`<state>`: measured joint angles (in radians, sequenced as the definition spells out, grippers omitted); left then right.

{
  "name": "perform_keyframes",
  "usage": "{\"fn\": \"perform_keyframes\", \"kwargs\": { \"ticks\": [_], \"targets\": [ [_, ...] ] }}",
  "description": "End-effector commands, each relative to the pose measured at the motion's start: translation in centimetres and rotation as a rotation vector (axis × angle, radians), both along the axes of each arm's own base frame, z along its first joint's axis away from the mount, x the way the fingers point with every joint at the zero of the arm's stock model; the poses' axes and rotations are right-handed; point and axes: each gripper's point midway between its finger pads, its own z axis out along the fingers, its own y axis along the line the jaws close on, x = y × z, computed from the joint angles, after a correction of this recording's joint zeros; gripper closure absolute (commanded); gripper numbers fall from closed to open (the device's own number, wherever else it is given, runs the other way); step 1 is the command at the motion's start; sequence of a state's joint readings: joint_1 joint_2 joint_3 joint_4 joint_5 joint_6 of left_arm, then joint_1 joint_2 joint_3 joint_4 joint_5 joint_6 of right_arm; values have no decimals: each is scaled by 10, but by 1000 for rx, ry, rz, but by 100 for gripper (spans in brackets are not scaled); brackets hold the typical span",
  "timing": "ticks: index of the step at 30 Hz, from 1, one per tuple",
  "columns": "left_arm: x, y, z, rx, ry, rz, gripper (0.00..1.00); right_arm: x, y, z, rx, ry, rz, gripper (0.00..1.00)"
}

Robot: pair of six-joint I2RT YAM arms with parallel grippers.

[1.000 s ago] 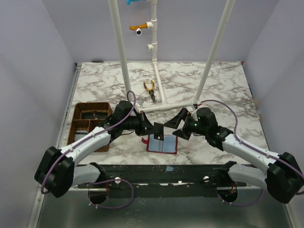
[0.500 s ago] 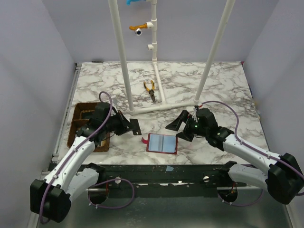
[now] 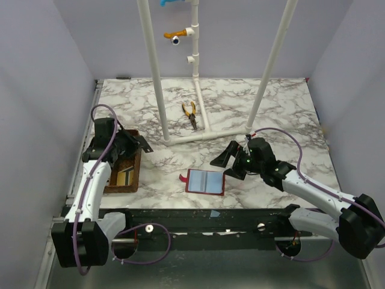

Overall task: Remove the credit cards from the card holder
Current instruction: Place the credit card in the storage box.

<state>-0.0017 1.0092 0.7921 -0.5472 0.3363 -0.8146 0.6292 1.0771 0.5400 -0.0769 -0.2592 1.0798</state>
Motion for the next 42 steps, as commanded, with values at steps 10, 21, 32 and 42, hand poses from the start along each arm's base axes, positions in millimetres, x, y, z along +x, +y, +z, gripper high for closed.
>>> {"fn": "perform_keyframes", "kwargs": {
  "ticks": [10,21,32,42],
  "targets": [
    [67,106,4,50,-18,456,100,-1,3,6,-36,-8,49,0],
    [89,140,-17,28,18,573,100,-2,0,8,-34,-22,36,0],
    [92,148,-12,52,-12,566,51,-2,-2,8,-40,-23,31,0],
    [79,143,20,87,-100,533,12,-1,-2,6,-47,-18,27,0]
  ]
}}
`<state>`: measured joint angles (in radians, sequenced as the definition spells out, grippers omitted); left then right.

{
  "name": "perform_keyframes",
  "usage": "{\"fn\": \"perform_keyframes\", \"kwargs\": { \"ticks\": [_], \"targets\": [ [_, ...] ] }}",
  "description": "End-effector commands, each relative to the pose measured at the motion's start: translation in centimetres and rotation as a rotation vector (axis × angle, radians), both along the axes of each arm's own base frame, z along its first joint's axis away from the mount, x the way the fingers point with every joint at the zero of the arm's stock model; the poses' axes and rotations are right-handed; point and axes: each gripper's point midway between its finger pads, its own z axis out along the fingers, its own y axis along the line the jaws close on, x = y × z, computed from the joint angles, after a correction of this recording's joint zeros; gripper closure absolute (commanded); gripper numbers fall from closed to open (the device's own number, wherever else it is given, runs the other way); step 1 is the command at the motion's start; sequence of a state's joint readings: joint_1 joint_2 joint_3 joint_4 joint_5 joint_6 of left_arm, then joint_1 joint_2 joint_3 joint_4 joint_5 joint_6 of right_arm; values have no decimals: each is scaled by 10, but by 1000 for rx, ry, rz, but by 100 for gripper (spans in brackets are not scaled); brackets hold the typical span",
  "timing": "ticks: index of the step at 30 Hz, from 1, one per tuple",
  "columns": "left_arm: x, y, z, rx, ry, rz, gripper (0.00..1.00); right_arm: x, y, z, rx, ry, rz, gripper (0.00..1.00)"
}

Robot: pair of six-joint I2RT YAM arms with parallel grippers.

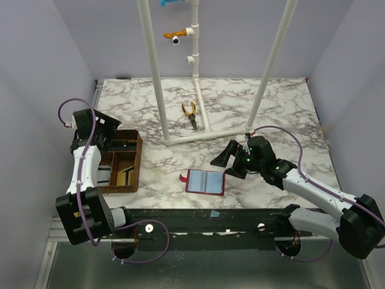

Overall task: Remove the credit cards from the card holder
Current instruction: Place the credit card in the storage box.

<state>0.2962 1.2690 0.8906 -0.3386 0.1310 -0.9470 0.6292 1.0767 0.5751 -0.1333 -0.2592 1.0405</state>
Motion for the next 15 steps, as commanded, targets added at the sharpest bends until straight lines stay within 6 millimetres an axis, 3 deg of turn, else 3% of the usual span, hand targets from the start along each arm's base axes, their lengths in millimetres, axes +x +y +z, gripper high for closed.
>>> {"fn": "perform_keyframes", "kwargs": {
  "ticks": [1,11,15],
  "targets": [
    [-6,5,34,67,-85,-7,12,0,-1,2,-16,-7,4,0],
    [-43,-25,44,99,-140,-91,11,-1,-4,-7,-35,7,-6,0],
    [-61,-42,37,103,-140,-124,12,-4,-6,-12,-45,17,-4,0]
  ]
}}
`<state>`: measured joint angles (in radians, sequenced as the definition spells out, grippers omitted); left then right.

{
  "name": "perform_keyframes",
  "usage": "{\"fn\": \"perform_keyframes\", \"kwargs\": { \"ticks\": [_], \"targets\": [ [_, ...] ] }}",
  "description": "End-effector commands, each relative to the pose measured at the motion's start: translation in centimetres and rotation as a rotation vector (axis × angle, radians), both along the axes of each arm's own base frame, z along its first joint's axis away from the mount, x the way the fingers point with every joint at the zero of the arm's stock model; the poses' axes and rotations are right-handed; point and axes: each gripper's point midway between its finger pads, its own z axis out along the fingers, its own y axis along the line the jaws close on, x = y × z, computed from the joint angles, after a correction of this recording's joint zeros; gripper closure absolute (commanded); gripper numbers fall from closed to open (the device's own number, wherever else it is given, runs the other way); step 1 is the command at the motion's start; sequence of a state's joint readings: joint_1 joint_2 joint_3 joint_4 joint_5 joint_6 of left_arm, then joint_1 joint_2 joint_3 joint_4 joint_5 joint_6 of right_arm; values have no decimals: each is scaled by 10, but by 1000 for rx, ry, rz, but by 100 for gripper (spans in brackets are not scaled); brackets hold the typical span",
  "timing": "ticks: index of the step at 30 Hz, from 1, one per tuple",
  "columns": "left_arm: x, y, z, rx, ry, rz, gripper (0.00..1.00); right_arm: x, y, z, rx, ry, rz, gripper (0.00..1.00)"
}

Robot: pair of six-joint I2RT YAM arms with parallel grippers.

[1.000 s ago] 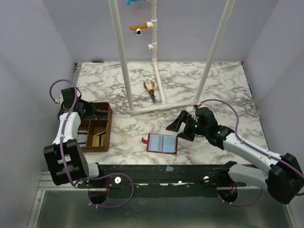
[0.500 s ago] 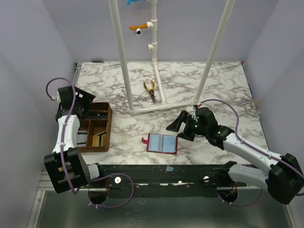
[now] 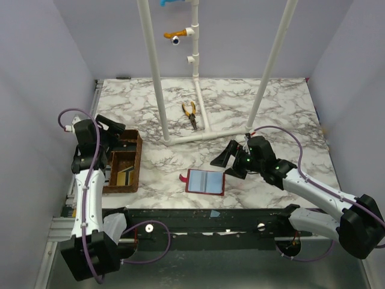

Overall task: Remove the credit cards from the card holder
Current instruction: Place the credit card in the storage box, then close the card holder at the center of the board.

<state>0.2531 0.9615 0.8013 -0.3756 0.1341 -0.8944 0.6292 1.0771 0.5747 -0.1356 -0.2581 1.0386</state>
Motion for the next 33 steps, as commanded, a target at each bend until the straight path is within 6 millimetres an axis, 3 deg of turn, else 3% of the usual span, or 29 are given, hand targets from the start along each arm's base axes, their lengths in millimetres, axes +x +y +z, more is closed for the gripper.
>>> {"fn": "perform_keyframes", "kwargs": {
  "ticks": [1,12,21,33],
  "targets": [
    [-26,-20,-16,17,32,-54,12,-4,-5,-12,-44,18,-3,0],
    [-58,-71,-31,29,50,-200,15,-5,-13,-20,-74,37,-32,0],
    [-76,-127,-45,25,95,-353,18,-9,-18,-27,-84,49,-48,0],
    [-116,-213,-83,92,236,-625,20,-10,-21,-35,-99,62,-57,0]
  ]
}}
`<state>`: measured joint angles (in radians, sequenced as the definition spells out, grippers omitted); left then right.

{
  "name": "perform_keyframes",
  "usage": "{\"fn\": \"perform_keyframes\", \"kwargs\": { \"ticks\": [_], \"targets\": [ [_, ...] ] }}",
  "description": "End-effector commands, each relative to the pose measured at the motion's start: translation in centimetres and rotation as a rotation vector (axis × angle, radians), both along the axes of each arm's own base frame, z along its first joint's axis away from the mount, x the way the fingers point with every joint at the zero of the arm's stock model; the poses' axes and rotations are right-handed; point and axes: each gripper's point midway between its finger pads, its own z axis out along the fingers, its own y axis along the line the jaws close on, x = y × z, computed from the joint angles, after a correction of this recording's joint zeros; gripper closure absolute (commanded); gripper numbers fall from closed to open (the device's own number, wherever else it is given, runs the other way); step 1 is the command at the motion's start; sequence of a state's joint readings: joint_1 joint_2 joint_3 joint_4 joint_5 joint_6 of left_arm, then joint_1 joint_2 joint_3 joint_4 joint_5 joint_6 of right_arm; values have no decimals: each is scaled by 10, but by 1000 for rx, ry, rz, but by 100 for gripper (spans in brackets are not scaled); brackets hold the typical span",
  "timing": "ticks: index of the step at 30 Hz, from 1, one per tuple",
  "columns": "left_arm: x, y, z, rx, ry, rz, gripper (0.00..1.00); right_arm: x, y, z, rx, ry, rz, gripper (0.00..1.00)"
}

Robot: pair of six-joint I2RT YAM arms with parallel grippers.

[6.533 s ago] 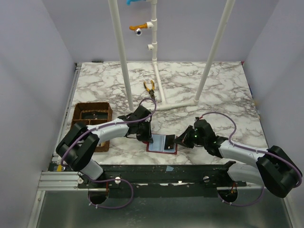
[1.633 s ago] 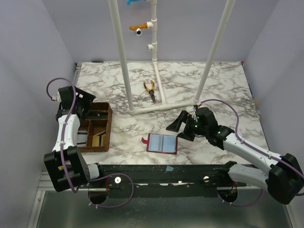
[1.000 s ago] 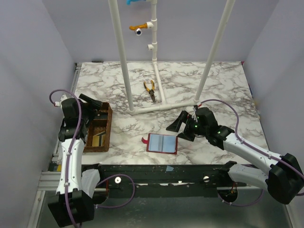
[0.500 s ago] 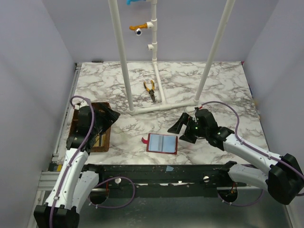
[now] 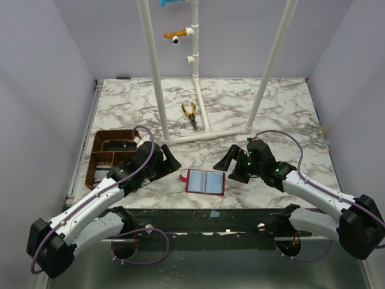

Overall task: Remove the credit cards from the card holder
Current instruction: Close the card holder at the center of the board.

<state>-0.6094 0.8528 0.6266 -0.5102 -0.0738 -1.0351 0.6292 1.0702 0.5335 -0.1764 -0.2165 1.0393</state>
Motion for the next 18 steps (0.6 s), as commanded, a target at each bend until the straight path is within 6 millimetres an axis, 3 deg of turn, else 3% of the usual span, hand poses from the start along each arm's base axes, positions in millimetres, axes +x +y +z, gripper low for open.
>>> {"fn": "perform_keyframes", "kwargs": {
  "ticks": [1,9,18],
  "targets": [
    [-8,-21,-14,63,26,-51,20,-3,-8,-12,-36,17,-25,0],
    [-16,-48,-37,231,64,-249,29,-8,-11,-21,-46,32,-27,0],
    [-6,-56,-64,350,116,-327,38,-14,-15,-32,-69,47,-18,0]
  ]
}}
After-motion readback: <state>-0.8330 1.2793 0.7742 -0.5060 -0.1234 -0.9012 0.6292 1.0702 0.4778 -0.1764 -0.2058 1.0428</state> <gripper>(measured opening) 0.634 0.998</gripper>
